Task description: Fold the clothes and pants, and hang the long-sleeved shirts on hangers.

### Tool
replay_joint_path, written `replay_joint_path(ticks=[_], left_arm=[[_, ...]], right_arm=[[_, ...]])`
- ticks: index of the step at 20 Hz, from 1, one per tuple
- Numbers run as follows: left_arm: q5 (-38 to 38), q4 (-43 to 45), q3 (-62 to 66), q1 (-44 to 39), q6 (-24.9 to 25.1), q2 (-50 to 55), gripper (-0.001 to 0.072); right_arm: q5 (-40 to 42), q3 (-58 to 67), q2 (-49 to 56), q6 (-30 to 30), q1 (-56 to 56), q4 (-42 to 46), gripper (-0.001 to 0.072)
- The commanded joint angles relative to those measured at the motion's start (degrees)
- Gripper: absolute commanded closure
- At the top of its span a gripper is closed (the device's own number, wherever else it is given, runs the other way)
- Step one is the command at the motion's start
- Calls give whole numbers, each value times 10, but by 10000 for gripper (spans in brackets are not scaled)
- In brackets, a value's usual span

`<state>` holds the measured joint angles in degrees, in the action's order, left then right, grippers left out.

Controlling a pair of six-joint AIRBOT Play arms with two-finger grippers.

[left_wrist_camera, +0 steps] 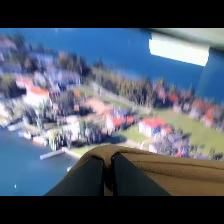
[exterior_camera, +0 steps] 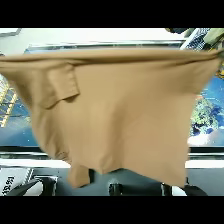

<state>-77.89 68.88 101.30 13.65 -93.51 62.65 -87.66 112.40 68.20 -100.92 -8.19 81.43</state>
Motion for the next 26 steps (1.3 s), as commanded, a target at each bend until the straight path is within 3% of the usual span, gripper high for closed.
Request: replay_joint_path(ticks=[1, 7, 10, 13, 19, 26], left_arm=[[54, -29, -48, -33, 76, 152, 695], [242, -29, -34, -95, 113, 402, 694], [259, -29, -18, -98, 128, 438, 694], [211, -18, -18, -97, 139, 437, 694], [36, -14, -18, -91, 134, 439, 694], [8, -14, -26, -95, 130, 457, 694]], right_arm=[[27, -43, 156, 20, 0, -17, 682], [188, -48, 364, 52, 0, -47, 682], [219, -48, 398, 52, 0, -57, 682], [181, -48, 399, 52, 0, -57, 682], [47, -52, 400, 47, 4, -53, 681], [2, -61, 432, 35, 21, -26, 681]])
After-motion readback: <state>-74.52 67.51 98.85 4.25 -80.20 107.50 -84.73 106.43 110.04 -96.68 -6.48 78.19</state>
